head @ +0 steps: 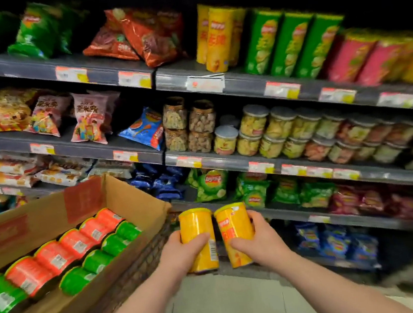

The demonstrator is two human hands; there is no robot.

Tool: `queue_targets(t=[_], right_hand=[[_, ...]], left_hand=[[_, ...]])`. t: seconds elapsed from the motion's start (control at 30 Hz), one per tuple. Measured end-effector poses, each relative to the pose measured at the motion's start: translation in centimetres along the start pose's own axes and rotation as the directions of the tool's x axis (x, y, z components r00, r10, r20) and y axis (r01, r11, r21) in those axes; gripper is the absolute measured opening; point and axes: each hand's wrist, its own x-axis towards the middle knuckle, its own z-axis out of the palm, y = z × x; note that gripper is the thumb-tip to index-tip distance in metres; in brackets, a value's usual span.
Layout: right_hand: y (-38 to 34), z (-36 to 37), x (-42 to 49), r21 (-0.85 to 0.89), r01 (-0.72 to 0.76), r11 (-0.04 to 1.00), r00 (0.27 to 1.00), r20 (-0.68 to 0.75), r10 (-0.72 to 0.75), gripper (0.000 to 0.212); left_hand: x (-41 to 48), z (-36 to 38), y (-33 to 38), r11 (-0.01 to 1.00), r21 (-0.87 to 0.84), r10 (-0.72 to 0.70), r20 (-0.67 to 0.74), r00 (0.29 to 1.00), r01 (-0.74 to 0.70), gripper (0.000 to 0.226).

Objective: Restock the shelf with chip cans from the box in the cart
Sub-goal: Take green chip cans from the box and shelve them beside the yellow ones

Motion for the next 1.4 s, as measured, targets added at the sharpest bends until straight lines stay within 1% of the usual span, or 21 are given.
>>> queue_targets(t=[0.13,0.23,0.37,0.5,0.6,0.73,0.8,0.87,0.93,1.0,1.03,1.13,1.27,1.4], right_hand=[[5.1,-5.5,-4.8,0.042,-0.056,0.998,0.995,-0.075,0.059,0.082],[8.9,-9.7,-8.2,0.07,-0.097,0.993,0.983,-0.15,0.106,0.09],[13.8,-14.8,-12.1,0.132,-0.132,0.982,0.956,-0.244,0.161,0.082],[16.5,-17.8,-14.1,0.172,-0.141,0.975,0.936,-0.299,0.188,0.08],[18.0,-19.7,-14.7,0.216,-0.131,0.968,0.922,-0.334,0.199,0.074],[19.2,-22.0,-14.4,0.266,-0.103,0.958,0.909,-0.365,0.199,0.069],[19.8,-23.3,-14.0,0.277,-0.105,0.955,0.899,-0.383,0.21,0.075],[20.6,-24.9,-13.4,0.291,-0.111,0.95,0.885,-0.406,0.228,0.079],[21.2,-26.8,-12.5,0.302,-0.104,0.947,0.874,-0.426,0.232,0.076],[21.5,-29.0,-11.2,0.29,-0.102,0.951,0.861,-0.453,0.231,0.077],[21.6,-30.2,-10.4,0.282,-0.102,0.954,0.851,-0.471,0.23,0.078],[21.5,-33.4,-7.6,0.275,-0.083,0.958,0.832,-0.51,0.218,0.078],[20.9,-36.8,-3.7,0.281,-0.044,0.959,0.835,-0.516,0.19,0.079],[19.8,-39.3,0.1,0.291,0.009,0.957,0.834,-0.53,0.154,0.079]], left_hand=[[-3.7,6.7,0.6,0.999,0.004,0.053,0.111,0.992,-0.054,0.044],[-6.6,11.9,1.3,0.997,-0.001,0.073,0.202,0.977,-0.074,0.042],[-9.9,18.2,2.6,0.995,-0.005,0.095,0.331,0.939,-0.099,0.047],[-11.7,22.1,3.7,0.992,0.016,0.107,0.392,0.914,-0.123,0.057],[-12.7,24.6,4.9,0.991,0.023,0.111,0.426,0.898,-0.134,0.057],[-12.4,27.5,6.8,0.986,0.019,0.14,0.464,0.875,-0.167,0.049],[-11.8,29.2,8.0,0.981,0.025,0.156,0.483,0.861,-0.192,0.047],[-11.1,31.2,9.2,0.976,0.038,0.167,0.505,0.847,-0.215,0.048],[-9.9,33.3,10.5,0.971,0.034,0.185,0.528,0.829,-0.238,0.051],[-8.8,35.5,12.3,0.969,0.005,0.202,0.553,0.808,-0.246,0.057],[-8.2,36.5,13.4,0.968,-0.012,0.212,0.563,0.798,-0.249,0.056],[-6.5,38.8,16.6,0.97,-0.048,0.221,0.592,0.775,-0.24,0.046],[-3.9,40.6,20.5,0.965,-0.086,0.248,0.602,0.759,-0.246,0.052],[-1.3,41.5,23.8,0.956,-0.147,0.289,0.605,0.742,-0.252,0.047]])
